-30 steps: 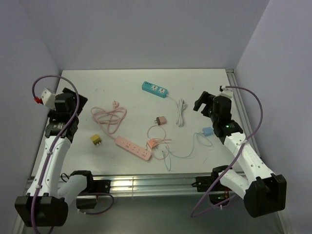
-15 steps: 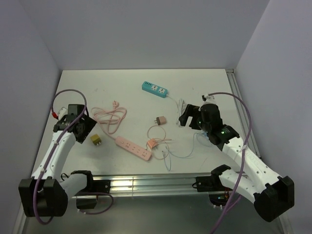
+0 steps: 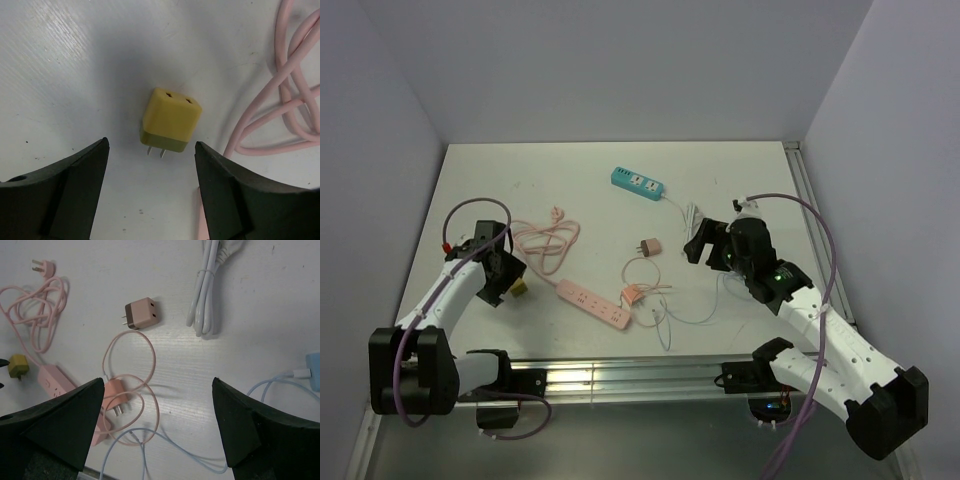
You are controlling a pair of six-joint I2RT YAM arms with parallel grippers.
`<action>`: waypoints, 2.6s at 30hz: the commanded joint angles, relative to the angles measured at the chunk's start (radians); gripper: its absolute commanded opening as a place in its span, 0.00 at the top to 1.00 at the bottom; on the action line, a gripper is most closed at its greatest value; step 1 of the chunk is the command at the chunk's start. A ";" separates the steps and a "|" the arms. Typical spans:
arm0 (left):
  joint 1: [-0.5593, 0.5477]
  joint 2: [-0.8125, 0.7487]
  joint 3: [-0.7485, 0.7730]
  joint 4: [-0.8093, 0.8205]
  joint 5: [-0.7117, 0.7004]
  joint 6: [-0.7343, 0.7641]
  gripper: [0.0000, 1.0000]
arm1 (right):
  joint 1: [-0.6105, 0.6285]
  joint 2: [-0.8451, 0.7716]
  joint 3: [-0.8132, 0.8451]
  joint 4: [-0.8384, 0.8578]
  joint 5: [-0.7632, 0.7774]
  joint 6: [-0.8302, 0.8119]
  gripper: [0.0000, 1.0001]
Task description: Insert the plug
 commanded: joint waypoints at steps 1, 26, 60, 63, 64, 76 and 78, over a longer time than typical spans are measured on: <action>-0.009 0.026 -0.001 0.050 -0.013 -0.013 0.25 | 0.011 -0.025 -0.007 0.007 0.014 0.014 0.05; -0.013 0.017 -0.055 0.127 0.018 0.034 1.00 | 0.043 0.030 0.012 -0.020 0.028 0.020 0.08; -1.458 -0.229 0.114 0.558 -0.337 0.662 1.00 | 0.188 0.019 0.340 -0.311 -0.579 -0.030 0.28; -1.512 -0.221 0.102 0.592 -0.381 0.711 1.00 | 0.188 0.011 0.328 -0.328 -0.650 -0.040 0.35; -1.521 -0.218 0.091 0.607 -0.387 0.720 1.00 | 0.188 0.008 0.328 -0.345 -0.666 -0.044 0.36; -1.567 -0.176 0.080 0.627 -0.404 0.797 1.00 | 0.241 0.051 0.332 -0.378 -0.784 -0.063 0.26; -1.566 -0.179 0.080 0.633 -0.386 0.808 1.00 | 0.260 0.067 0.343 -0.370 -0.767 -0.052 0.26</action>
